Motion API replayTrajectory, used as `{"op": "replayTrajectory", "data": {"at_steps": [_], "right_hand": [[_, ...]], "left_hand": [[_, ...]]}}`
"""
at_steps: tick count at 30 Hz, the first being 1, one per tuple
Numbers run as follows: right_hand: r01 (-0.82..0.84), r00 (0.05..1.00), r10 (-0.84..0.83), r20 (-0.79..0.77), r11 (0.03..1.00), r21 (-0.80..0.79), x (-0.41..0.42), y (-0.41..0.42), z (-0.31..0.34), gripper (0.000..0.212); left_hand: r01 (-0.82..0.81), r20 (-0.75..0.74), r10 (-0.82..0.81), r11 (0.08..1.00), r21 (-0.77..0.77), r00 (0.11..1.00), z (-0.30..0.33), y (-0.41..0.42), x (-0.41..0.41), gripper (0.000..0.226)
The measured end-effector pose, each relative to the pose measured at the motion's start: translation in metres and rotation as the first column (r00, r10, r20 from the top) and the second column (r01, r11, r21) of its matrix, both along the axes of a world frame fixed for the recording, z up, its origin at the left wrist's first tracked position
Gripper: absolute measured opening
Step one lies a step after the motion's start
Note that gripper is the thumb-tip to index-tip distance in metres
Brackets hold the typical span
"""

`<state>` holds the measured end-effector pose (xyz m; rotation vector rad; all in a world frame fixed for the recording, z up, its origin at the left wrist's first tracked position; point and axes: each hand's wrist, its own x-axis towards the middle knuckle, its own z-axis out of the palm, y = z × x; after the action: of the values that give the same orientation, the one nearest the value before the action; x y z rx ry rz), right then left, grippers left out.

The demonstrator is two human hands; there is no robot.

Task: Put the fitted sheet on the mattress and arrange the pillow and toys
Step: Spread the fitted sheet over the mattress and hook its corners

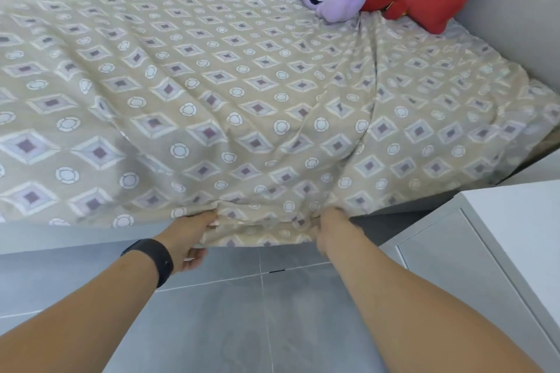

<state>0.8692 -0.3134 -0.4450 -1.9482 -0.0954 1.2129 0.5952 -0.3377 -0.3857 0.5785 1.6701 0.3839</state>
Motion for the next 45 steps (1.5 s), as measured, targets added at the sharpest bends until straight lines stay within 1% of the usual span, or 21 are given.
{"op": "replayTrajectory", "data": {"at_steps": [1, 2, 3, 4, 6, 7, 9, 11, 13, 15, 18, 22, 24, 27, 30, 34, 37, 40, 42, 43, 45], "right_hand": [[0.118, 0.986, -0.115, 0.117, 0.993, -0.017, -0.002, 0.003, 0.010, 0.044], [0.196, 0.941, -0.192, 0.279, 0.980, 0.012, -0.006, 0.006, 0.025, 0.046], [0.204, 0.870, -0.229, 0.437, 0.973, 0.106, -0.012, 0.009, 0.043, 0.041], [0.155, 0.797, -0.248, 0.551, 0.965, 0.210, -0.019, 0.011, 0.061, 0.036], [0.000, 0.730, -0.245, 0.638, 0.933, 0.359, -0.033, 0.008, 0.086, 0.035], [-0.058, 0.730, -0.227, 0.645, 0.919, 0.389, -0.035, 0.008, 0.086, 0.036], [-0.131, 0.791, -0.163, 0.590, 0.897, 0.422, -0.038, 0.004, 0.086, 0.036], [-0.164, 0.869, -0.088, 0.486, 0.877, 0.452, -0.039, 0.006, 0.091, 0.030], [-0.211, 0.904, -0.008, 0.427, 0.862, 0.462, -0.039, 0.010, 0.099, 0.027], [-0.234, 0.920, 0.035, 0.391, 0.849, 0.475, -0.039, 0.016, 0.102, 0.026], [-0.242, 0.931, 0.054, 0.362, 0.833, 0.499, -0.037, 0.018, 0.107, 0.025], [-0.289, 0.910, 0.064, 0.411, 0.807, 0.514, -0.035, 0.020, 0.108, 0.031], [-0.296, 0.909, 0.061, 0.413, 0.791, 0.535, -0.035, 0.021, 0.106, 0.034], [-0.257, 0.928, 0.037, 0.370, 0.782, 0.567, -0.038, 0.021, 0.107, 0.032], [-0.246, 0.932, 0.023, 0.361, 0.773, 0.586, -0.041, 0.016, 0.104, 0.032], [-0.278, 0.895, 0.001, 0.446, 0.782, 0.558, -0.048, 0.002, 0.095, 0.032], [-0.276, 0.886, 0.038, 0.461, 0.843, 0.461, -0.058, -0.003, 0.098, 0.030], [-0.380, 0.837, 0.160, 0.524, 0.858, 0.345, -0.055, -0.014, 0.115, 0.033], [-0.530, 0.729, 0.334, 0.597, 0.827, 0.185, -0.042, -0.013, 0.134, 0.035], [-0.601, 0.649, 0.412, 0.639, 0.793, 0.099, -0.035, -0.011, 0.145, 0.036], [-0.681, 0.515, 0.477, 0.712, 0.732, 0.003, -0.013, -0.001, 0.175, 0.039]], "left_hand": [[0.034, 0.004, -0.034, 0.999, -0.033, 0.999, 0.001, 0.000, -0.004, 0.044], [0.077, 0.011, -0.076, 0.995, -0.069, 0.997, 0.003, -0.001, -0.008, 0.051], [0.141, 0.008, -0.141, 0.985, -0.102, 0.990, 0.004, -0.001, -0.010, 0.059], [0.237, -0.016, -0.241, 0.963, -0.128, 0.970, 0.005, -0.001, -0.009, 0.066], [0.409, -0.088, -0.420, 0.905, -0.119, 0.903, 0.011, -0.002, 0.001, 0.069], [0.431, -0.113, -0.435, 0.900, -0.056, 0.893, 0.014, -0.001, 0.009, 0.063], [0.344, -0.092, -0.332, 0.917, 0.201, 0.939, 0.020, 0.002, 0.025, 0.041], [0.163, 0.029, -0.197, 0.877, 0.453, 0.980, 0.030, 0.010, 0.033, 0.028], [-0.003, 0.179, -0.120, 0.824, 0.567, 0.977, 0.044, 0.017, 0.032, 0.035], [-0.120, 0.303, -0.081, 0.800, 0.588, 0.950, 0.055, 0.023, 0.028, 0.053], [-0.182, 0.349, -0.040, 0.796, 0.578, 0.936, 0.064, 0.029, 0.027, 0.067], [-0.363, 0.405, 0.127, 0.726, 0.584, 0.905, 0.060, 0.038, 0.031, 0.045], [-0.398, 0.439, 0.139, 0.709, 0.582, 0.888, 0.055, 0.039, 0.034, 0.033], [-0.405, 0.467, 0.118, 0.703, 0.584, 0.877, 0.051, 0.038, 0.033, 0.024], [-0.404, 0.386, 0.187, 0.676, 0.617, 0.903, 0.050, 0.034, 0.030, 0.024], [-0.377, 0.221, 0.315, 0.626, 0.683, 0.923, 0.046, 0.026, 0.030, 0.025], [-0.388, 0.165, 0.381, 0.638, 0.665, 0.910, 0.044, 0.021, 0.031, 0.028], [-0.365, 0.107, 0.391, 0.679, 0.637, 0.914, 0.052, 0.008, 0.035, 0.025], [-0.267, 0.038, 0.315, 0.725, 0.635, 0.948, 0.063, -0.005, 0.048, 0.029], [-0.151, -0.014, 0.215, 0.728, 0.669, 0.977, 0.069, -0.012, 0.058, 0.035], [0.129, -0.147, -0.026, 0.645, 0.753, 0.989, 0.093, -0.016, 0.085, 0.041]]}}
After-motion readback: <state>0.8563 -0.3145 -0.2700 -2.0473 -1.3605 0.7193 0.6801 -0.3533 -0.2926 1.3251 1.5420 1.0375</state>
